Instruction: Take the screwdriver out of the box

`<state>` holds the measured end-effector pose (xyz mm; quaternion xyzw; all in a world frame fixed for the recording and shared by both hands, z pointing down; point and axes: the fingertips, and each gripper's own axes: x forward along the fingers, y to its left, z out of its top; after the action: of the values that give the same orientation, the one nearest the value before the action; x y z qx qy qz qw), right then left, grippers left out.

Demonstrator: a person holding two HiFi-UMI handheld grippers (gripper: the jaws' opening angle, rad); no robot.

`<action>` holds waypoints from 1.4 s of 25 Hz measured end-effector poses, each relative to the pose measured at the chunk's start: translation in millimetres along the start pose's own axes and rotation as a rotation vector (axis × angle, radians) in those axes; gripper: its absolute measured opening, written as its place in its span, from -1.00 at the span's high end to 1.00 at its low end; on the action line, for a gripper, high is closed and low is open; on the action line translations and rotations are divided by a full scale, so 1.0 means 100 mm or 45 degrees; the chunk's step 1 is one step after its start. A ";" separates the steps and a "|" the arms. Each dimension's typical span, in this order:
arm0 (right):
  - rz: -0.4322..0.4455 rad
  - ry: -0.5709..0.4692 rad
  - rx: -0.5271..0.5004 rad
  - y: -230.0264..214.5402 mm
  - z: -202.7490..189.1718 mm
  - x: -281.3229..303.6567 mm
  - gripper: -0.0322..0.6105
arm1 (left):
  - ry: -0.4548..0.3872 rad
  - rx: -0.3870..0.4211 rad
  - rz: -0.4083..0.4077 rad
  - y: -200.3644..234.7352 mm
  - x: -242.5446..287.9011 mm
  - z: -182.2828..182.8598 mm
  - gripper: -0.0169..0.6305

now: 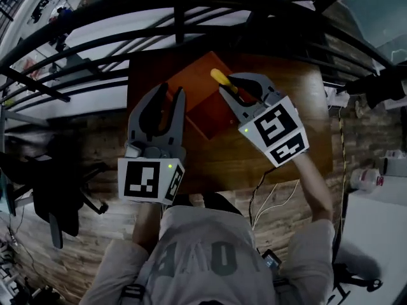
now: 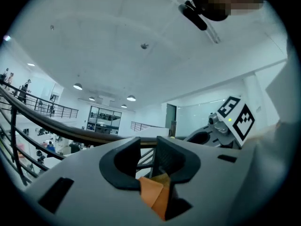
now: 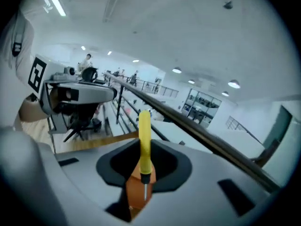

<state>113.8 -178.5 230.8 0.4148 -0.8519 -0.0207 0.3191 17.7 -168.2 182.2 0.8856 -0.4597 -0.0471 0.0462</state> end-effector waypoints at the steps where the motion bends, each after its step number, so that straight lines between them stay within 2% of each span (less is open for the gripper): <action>1: -0.074 -0.087 0.035 -0.03 0.17 -0.15 0.66 | -0.033 0.000 -0.014 -0.02 -0.02 0.16 0.64; 4: -0.295 -0.298 0.033 -0.07 0.55 -0.54 0.66 | -0.134 0.041 -0.011 -0.07 -0.12 0.57 0.64; 7: -0.460 -0.418 0.023 -0.05 0.75 -0.80 0.66 | -0.249 0.136 0.012 -0.12 -0.22 0.87 0.63; 10: -0.607 -0.489 0.106 -0.02 0.77 -1.04 0.66 | -0.317 0.221 0.000 -0.23 -0.27 1.00 0.63; 14: -0.782 -0.600 0.252 0.01 0.72 -1.36 0.66 | -0.362 0.220 -0.027 -0.32 -0.22 0.98 0.64; 23: -0.891 -0.674 0.378 0.32 0.43 -1.73 0.66 | -0.303 0.222 -0.154 -0.66 -0.21 0.76 0.64; 29: -0.916 -0.658 0.471 0.18 0.22 -1.71 0.66 | -0.264 0.224 -0.239 -0.93 -0.22 0.64 0.64; 35: -0.926 -0.655 0.479 0.14 0.18 -1.71 0.66 | -0.256 0.218 -0.230 -0.92 -0.20 0.62 0.63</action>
<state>171.6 -50.7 130.6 0.7178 -0.6918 -0.0784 -0.0104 73.1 -101.2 110.2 0.9148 -0.3829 -0.1002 -0.0800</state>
